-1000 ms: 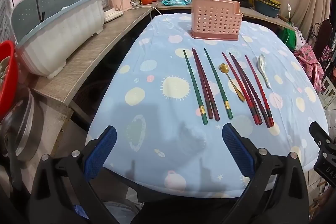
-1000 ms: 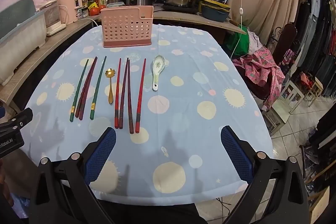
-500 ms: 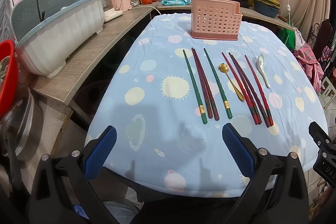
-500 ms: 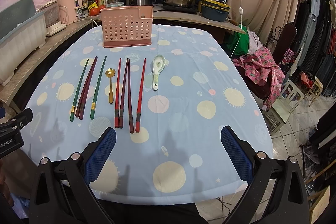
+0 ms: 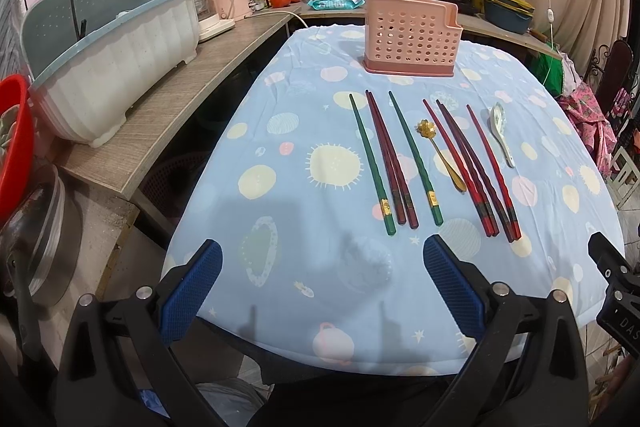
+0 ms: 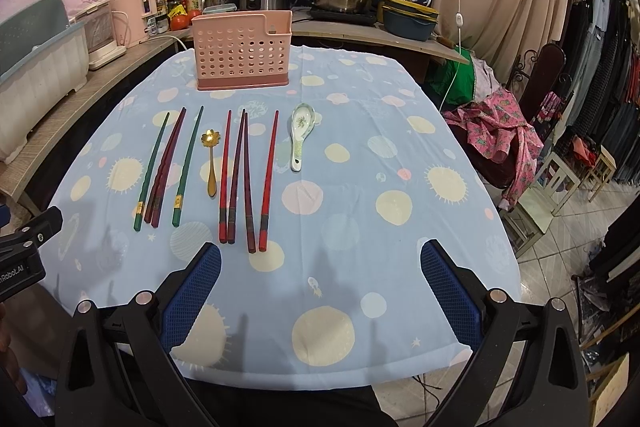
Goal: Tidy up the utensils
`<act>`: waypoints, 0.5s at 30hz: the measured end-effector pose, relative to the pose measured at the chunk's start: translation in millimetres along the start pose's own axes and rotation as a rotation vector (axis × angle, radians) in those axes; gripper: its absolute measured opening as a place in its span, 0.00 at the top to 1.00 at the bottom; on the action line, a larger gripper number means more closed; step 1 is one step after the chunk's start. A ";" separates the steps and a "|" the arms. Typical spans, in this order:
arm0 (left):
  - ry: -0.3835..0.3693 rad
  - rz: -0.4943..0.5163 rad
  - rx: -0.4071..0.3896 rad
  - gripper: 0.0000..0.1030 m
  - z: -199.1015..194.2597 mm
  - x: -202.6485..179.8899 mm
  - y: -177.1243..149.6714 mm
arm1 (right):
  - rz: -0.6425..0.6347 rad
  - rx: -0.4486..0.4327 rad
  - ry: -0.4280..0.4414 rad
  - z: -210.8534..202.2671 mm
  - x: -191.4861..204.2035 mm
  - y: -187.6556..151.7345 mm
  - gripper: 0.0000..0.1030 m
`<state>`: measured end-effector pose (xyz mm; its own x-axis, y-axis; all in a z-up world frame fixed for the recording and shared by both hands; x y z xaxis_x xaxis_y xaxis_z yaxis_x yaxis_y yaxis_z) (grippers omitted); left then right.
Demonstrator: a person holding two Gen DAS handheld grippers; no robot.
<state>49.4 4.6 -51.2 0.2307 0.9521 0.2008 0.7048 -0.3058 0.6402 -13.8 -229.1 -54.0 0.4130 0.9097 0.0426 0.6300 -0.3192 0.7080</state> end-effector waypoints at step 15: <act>-0.001 0.001 -0.001 0.07 1.9 0.4 0.2 | -0.001 0.001 0.001 -1.8 -0.7 1.1 0.07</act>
<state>50.8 5.0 -52.4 0.2323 0.9518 0.2002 0.7042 -0.3065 0.6404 -14.6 -229.7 -52.1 0.4117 0.9104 0.0420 0.6310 -0.3180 0.7076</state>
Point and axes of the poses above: each gripper's, at about its wrist camera, not at the fingertips, and z roughly the way its jaws point, x to its left, y to its top, the point moved 8 cm from there along z, roughly the way its jaws point, and after that the axes turned 10 degrees about z, right-handed, at the moved point
